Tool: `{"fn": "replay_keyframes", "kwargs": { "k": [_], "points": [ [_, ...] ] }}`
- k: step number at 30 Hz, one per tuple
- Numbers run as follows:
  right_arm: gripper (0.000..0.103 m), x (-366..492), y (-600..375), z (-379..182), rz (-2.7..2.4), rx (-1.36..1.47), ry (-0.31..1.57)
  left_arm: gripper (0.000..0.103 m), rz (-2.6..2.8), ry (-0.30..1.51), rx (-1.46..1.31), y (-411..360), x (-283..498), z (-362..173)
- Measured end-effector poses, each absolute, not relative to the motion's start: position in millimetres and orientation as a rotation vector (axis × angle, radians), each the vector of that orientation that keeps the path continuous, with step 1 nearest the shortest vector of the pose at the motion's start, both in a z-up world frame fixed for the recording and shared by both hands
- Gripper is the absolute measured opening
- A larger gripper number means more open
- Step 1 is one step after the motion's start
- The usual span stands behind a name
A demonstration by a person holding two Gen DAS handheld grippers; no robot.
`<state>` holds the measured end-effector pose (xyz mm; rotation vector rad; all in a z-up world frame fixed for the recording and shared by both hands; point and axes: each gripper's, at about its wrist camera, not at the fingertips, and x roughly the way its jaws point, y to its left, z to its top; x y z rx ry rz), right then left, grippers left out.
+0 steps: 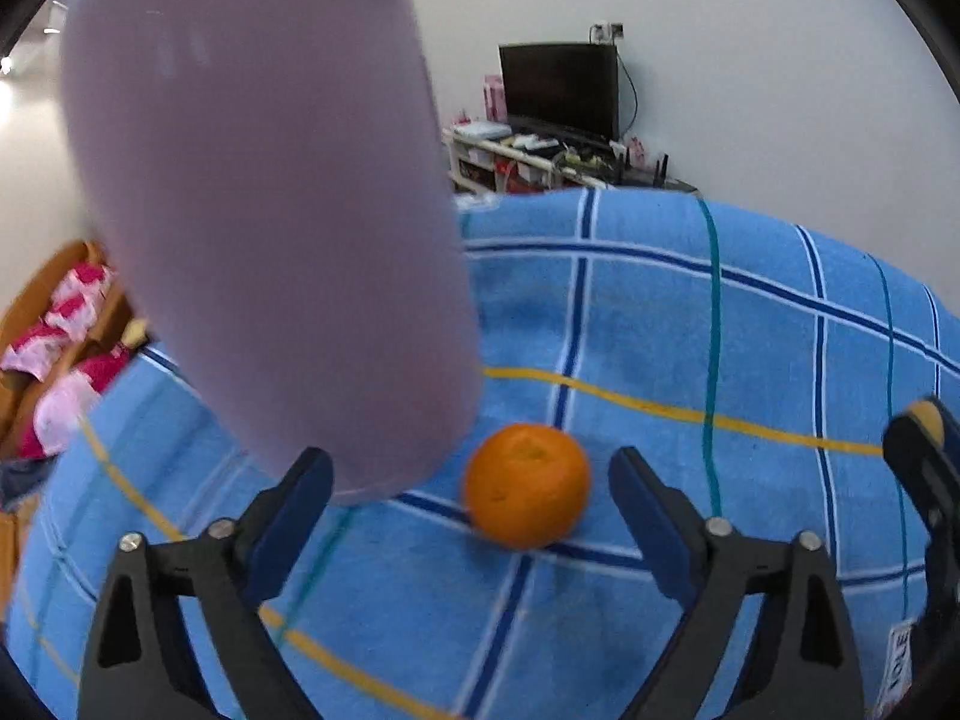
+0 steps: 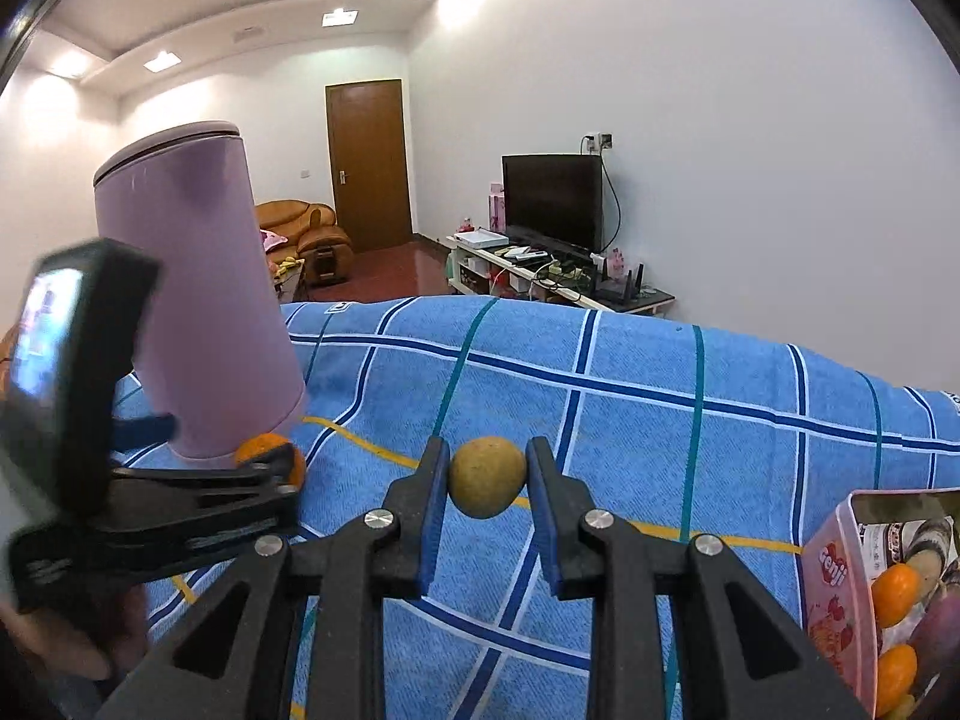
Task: Organize fruits
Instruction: 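Grasp the mandarin beside the kettle with the left tool while the right tool holds the small fruit, then lift and carry the mandarin left and small fruit right toward the tin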
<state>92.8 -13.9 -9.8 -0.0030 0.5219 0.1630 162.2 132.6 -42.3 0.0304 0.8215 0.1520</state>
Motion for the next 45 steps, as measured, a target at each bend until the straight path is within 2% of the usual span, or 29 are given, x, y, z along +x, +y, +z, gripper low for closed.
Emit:
{"fn": "replay_keyframes", "kwargs": {
  "k": [3,9,11,12,13,26,39,45],
  "points": [
    [0.028,94.5,-14.2,-11.0,0.169,-0.003,0.529,0.098,0.18,0.813,0.063,121.1,163.0,-49.3],
    [0.028,102.2,-14.5,-14.0,0.185,0.021,0.564,0.096,0.208,0.84,0.117,109.0,167.7,-53.4],
    [0.028,104.3,-14.7,-12.6,0.184,0.02,0.564,0.083,0.215,0.843,0.111,108.1,166.2,-53.6],
    [0.028,104.4,-13.9,-12.5,0.184,0.016,0.563,0.063,0.188,0.861,0.101,107.4,165.8,-55.4],
    [0.028,106.4,-12.9,-12.9,0.185,0.014,0.564,0.054,0.146,0.893,0.082,108.3,167.7,-59.2],
    [0.028,100.0,-12.6,-12.4,0.173,0.017,0.528,0.049,0.051,0.871,-0.029,126.3,158.8,-47.9],
    [0.028,75.5,-3.3,-3.2,0.127,-0.048,0.418,0.049,0.123,0.534,-0.01,128.8,89.3,-7.4],
    [0.028,64.7,-7.7,-2.5,0.123,-0.038,0.415,0.049,0.138,0.494,0.0,125.9,70.8,-3.6]
  ]
}}
